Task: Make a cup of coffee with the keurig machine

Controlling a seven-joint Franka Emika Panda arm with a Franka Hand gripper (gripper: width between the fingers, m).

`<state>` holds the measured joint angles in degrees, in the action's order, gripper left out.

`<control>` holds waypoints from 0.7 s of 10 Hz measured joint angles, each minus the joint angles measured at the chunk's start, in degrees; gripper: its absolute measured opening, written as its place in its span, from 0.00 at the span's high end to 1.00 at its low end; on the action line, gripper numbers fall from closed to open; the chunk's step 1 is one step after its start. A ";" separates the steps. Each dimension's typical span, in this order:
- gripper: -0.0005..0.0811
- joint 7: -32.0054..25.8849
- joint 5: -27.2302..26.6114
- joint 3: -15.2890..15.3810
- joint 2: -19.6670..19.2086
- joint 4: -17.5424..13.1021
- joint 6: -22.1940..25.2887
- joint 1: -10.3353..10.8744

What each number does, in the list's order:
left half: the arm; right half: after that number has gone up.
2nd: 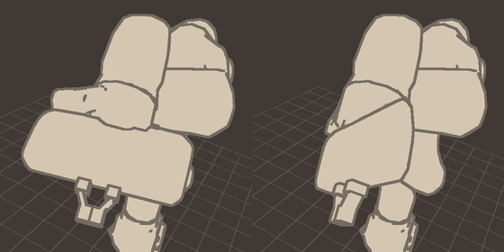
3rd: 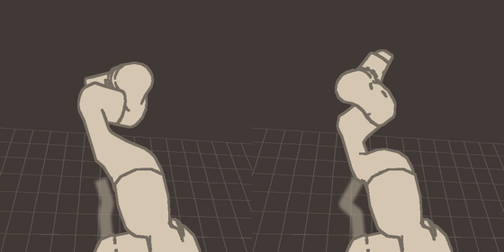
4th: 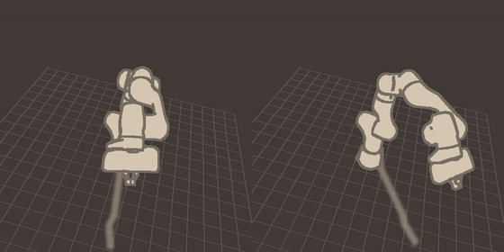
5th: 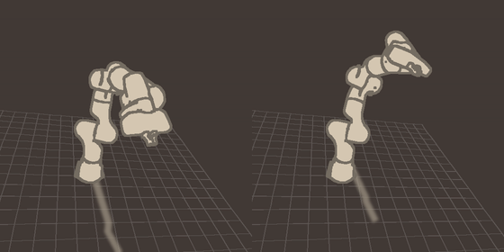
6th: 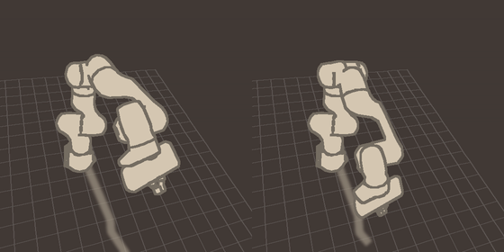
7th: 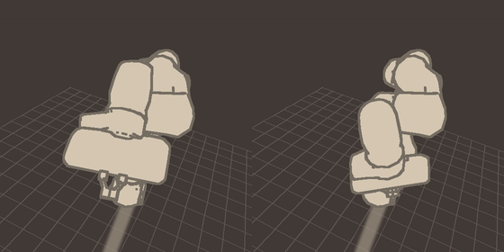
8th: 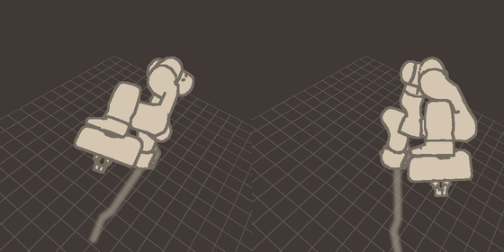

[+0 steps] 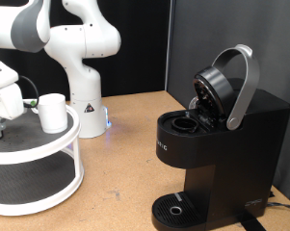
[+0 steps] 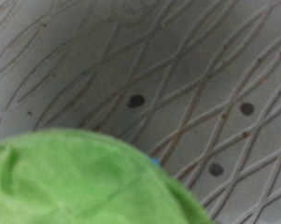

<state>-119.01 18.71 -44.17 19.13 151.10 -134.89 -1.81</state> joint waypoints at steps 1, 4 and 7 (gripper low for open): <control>0.42 -0.14 -0.48 -0.05 0.04 -0.22 0.40 0.02; 0.42 -2.78 -4.51 -0.07 2.05 -3.63 7.26 0.13; 0.42 -4.24 -5.63 0.01 5.32 -8.32 14.90 0.13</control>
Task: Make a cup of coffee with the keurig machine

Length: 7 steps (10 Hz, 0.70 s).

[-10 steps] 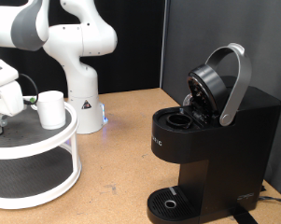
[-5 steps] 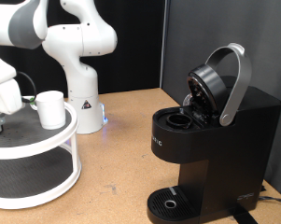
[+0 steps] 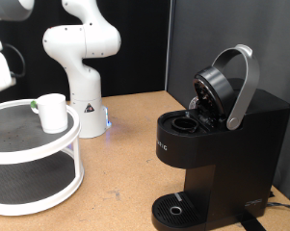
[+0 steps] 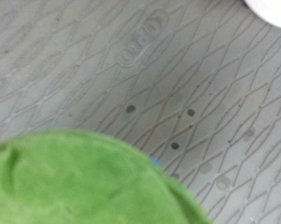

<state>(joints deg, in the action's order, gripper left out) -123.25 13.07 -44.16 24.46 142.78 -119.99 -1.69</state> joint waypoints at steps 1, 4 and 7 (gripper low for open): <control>0.42 -0.13 0.00 0.09 0.53 -0.94 1.83 0.01; 0.42 1.47 -5.42 -0.17 0.45 -1.06 4.78 0.33; 0.42 8.73 -16.64 0.68 0.46 -3.22 10.99 2.16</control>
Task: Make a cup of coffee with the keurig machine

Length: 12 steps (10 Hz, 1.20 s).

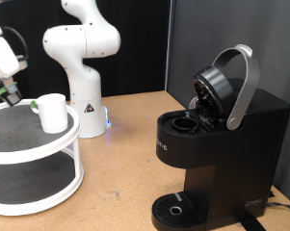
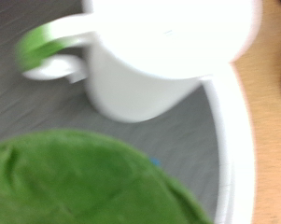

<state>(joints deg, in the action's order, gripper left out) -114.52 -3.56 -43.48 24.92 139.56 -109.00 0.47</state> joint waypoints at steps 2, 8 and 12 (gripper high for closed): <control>0.42 8.27 -5.32 2.70 -0.01 -0.02 -2.74 0.95; 0.42 9.83 -11.85 2.51 -0.83 -1.29 4.95 2.05; 0.42 17.47 -19.58 5.41 -1.34 -4.58 8.71 5.51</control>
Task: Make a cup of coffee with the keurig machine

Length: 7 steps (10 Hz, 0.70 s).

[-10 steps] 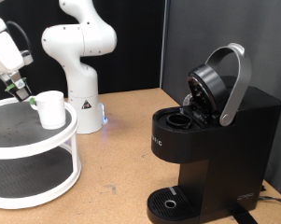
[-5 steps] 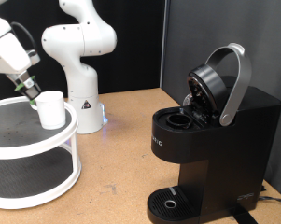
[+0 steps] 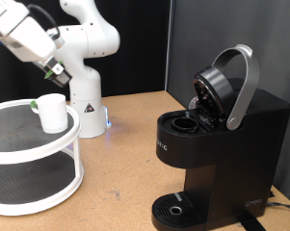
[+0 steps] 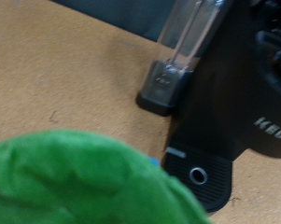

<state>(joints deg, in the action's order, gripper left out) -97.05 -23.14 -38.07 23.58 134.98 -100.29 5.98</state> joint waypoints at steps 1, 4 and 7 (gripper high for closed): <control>0.42 1.41 -1.33 1.28 0.01 -0.18 -1.57 0.54; 0.42 2.26 -1.15 1.83 -0.17 -0.44 0.31 0.78; 0.42 5.51 -4.96 1.40 -1.69 -3.61 12.62 1.27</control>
<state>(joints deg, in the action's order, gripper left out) -91.55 -28.10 -36.67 21.89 131.37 -87.67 7.25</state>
